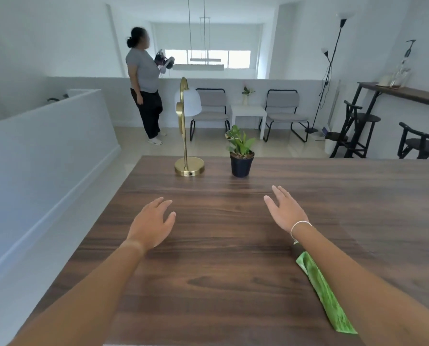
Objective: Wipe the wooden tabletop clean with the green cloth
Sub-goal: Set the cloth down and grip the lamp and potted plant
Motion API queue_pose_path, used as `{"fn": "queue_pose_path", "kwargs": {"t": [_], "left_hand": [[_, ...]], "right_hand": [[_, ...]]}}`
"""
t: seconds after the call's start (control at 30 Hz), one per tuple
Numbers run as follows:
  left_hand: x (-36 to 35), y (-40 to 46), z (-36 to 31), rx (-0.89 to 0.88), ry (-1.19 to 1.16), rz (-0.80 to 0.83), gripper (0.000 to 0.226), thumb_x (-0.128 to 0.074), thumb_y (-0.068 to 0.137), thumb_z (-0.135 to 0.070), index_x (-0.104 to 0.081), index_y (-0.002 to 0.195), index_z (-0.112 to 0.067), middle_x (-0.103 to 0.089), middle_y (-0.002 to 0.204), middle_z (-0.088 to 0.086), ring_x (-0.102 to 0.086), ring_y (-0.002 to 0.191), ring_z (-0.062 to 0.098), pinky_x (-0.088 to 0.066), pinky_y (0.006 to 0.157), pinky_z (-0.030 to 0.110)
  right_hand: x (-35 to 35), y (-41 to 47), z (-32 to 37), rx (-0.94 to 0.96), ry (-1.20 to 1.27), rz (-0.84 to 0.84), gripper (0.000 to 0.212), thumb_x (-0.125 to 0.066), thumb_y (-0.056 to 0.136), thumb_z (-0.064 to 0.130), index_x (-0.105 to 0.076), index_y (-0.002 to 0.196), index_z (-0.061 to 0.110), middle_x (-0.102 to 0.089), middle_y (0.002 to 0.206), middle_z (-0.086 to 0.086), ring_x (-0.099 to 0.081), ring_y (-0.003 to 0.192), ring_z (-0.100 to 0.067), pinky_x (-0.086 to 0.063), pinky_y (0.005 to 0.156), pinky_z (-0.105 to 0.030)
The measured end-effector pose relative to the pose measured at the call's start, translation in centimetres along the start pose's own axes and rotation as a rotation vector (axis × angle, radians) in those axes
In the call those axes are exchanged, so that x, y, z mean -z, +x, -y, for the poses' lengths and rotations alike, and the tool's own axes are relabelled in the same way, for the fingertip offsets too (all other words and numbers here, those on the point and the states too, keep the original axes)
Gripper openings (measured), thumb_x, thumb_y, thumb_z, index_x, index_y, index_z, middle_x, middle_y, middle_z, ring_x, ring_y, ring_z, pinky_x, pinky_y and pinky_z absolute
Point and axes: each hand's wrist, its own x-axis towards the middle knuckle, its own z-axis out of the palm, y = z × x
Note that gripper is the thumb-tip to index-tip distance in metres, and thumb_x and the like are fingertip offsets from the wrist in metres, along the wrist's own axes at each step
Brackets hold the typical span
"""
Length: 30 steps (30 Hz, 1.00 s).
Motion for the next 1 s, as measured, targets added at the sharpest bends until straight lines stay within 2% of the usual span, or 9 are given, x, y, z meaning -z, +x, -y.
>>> {"fn": "queue_pose_path", "kwargs": {"t": [0.33,0.5,0.6,0.67,0.73,0.77,0.83,0.93,1.0], "left_hand": [[3.2,9.1,-1.3,-0.034,-0.206,-0.08,0.048,-0.041,0.095,-0.035,-0.039,0.14,-0.018,-0.035,0.151,0.003,-0.027,0.141,0.016,-0.019,0.113,0.032],[5.8,16.6,-1.7,-0.073,-0.428,-0.133,0.047,-0.037,0.096,-0.036,-0.041,0.139,-0.018,-0.043,0.146,0.0,-0.036,0.135,0.015,-0.023,0.106,0.027],[8.4,21.4,-2.3,-0.104,-0.6,-0.224,0.045,-0.037,0.096,-0.037,-0.045,0.136,-0.02,-0.048,0.137,-0.005,-0.039,0.126,0.007,-0.025,0.104,0.024],[9.9,24.5,-2.6,-0.128,-0.733,-0.251,0.028,-0.036,0.096,-0.037,-0.057,0.114,-0.03,-0.053,0.112,-0.011,-0.042,0.109,0.007,-0.027,0.097,0.024],[11.4,27.3,-3.4,-0.127,-0.847,-0.227,0.018,-0.037,0.095,-0.035,-0.045,0.079,-0.04,-0.042,0.085,-0.015,-0.04,0.094,0.013,-0.033,0.086,0.028],[12.0,28.5,-3.8,-0.115,-0.907,-0.207,0.02,-0.038,0.094,-0.034,-0.04,0.074,-0.038,-0.039,0.081,-0.014,-0.04,0.088,0.014,-0.037,0.081,0.027],[12.7,30.6,-4.5,-0.064,-1.04,-0.15,0.012,-0.04,0.093,-0.034,-0.047,0.085,-0.029,-0.047,0.085,-0.01,-0.049,0.083,0.013,-0.044,0.076,0.023],[12.9,32.7,-5.6,-0.066,-1.086,0.024,0.04,-0.037,0.094,-0.043,-0.048,0.122,-0.016,-0.061,0.105,-0.001,-0.063,0.091,0.018,-0.052,0.083,0.028],[12.8,33.5,-6.5,-0.059,-1.114,0.109,0.049,-0.036,0.094,-0.047,-0.05,0.124,-0.011,-0.066,0.102,0.005,-0.067,0.083,0.019,-0.055,0.078,0.03]], "right_hand": [[-2.2,8.0,4.7,0.033,0.177,-0.017,0.07,-0.042,0.087,0.058,-0.018,0.147,0.031,-0.015,0.158,0.008,-0.019,0.145,-0.014,-0.027,0.112,-0.04],[-3.3,12.3,5.5,-0.017,0.235,-0.084,0.08,-0.049,0.082,0.062,-0.016,0.147,0.031,-0.015,0.158,0.007,-0.019,0.145,-0.014,-0.029,0.11,-0.042],[-3.7,15.0,5.9,-0.044,0.262,-0.123,0.083,-0.053,0.079,0.062,-0.014,0.147,0.033,-0.014,0.158,0.01,-0.024,0.143,-0.017,-0.032,0.108,-0.044],[-4.0,16.4,6.1,-0.055,0.289,-0.15,0.086,-0.056,0.077,0.061,-0.013,0.146,0.033,-0.015,0.157,0.012,-0.026,0.142,-0.017,-0.033,0.108,-0.045],[-4.6,17.4,6.1,-0.057,0.316,-0.171,0.091,-0.059,0.075,0.061,-0.012,0.147,0.032,-0.014,0.157,0.011,-0.026,0.142,-0.017,-0.034,0.109,-0.045],[-4.8,17.8,6.1,-0.052,0.323,-0.183,0.092,-0.06,0.074,0.061,-0.011,0.147,0.033,-0.014,0.157,0.011,-0.027,0.141,-0.018,-0.034,0.109,-0.044],[-5.3,18.5,5.9,-0.036,0.318,-0.203,0.094,-0.062,0.073,0.061,-0.011,0.146,0.034,-0.015,0.156,0.01,-0.029,0.14,-0.018,-0.036,0.106,-0.042],[-5.8,19.4,5.6,-0.042,0.317,-0.215,0.097,-0.064,0.071,0.061,-0.01,0.147,0.034,-0.017,0.156,0.008,-0.03,0.139,-0.019,-0.037,0.106,-0.043],[-6.3,19.9,5.3,-0.051,0.338,-0.207,0.099,-0.066,0.07,0.06,-0.01,0.147,0.032,-0.021,0.155,0.007,-0.031,0.139,-0.019,-0.035,0.107,-0.042]]}}
